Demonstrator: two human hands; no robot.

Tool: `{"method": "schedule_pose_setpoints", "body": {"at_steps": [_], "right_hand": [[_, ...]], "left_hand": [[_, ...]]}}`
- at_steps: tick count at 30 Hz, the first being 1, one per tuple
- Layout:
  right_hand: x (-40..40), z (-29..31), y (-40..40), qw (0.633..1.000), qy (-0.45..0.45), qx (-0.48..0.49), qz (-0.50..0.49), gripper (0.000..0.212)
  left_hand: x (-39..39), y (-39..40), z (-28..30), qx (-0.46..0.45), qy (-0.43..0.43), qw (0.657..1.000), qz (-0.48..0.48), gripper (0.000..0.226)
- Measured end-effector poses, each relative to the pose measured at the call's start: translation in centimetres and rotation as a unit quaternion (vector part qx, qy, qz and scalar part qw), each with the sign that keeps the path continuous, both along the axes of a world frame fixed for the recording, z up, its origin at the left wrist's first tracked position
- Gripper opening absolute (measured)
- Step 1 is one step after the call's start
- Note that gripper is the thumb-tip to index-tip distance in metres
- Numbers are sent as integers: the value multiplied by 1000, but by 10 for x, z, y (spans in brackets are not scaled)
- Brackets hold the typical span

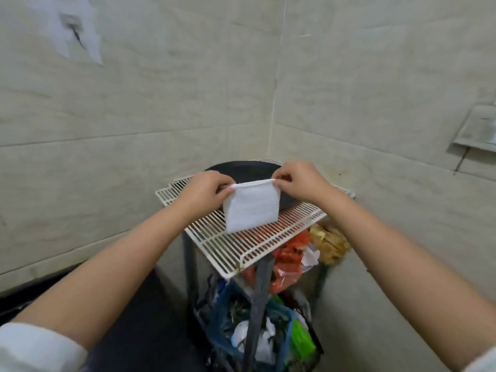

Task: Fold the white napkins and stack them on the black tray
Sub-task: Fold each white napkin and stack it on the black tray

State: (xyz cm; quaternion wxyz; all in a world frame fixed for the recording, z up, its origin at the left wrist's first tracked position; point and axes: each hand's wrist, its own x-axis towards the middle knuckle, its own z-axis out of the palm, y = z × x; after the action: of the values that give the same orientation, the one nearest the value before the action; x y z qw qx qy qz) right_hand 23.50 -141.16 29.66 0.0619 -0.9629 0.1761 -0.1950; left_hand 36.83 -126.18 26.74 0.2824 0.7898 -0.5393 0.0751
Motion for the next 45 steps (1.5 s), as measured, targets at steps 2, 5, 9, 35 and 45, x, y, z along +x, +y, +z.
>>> {"method": "schedule_pose_setpoints", "body": {"at_steps": [2, 5, 9, 35, 45], "right_hand": [[31, 9, -44, 1000, 5, 7, 5, 24], [77, 15, -102, 999, -10, 17, 25, 24], [135, 8, -166, 997, -43, 35, 60, 23], [143, -39, -113, 928, 103, -86, 347, 30], [17, -48, 244, 804, 4, -61, 592, 48]], "left_hand": [[19, -45, 10, 2, 15, 998, 56, 24], [45, -104, 18, 24, -2, 991, 134, 25], [76, -162, 14, 25, -22, 977, 211, 28], [-6, -99, -24, 270, -32, 821, 503, 35], [-239, 251, -13, 248, -24, 616, 747, 37]]}}
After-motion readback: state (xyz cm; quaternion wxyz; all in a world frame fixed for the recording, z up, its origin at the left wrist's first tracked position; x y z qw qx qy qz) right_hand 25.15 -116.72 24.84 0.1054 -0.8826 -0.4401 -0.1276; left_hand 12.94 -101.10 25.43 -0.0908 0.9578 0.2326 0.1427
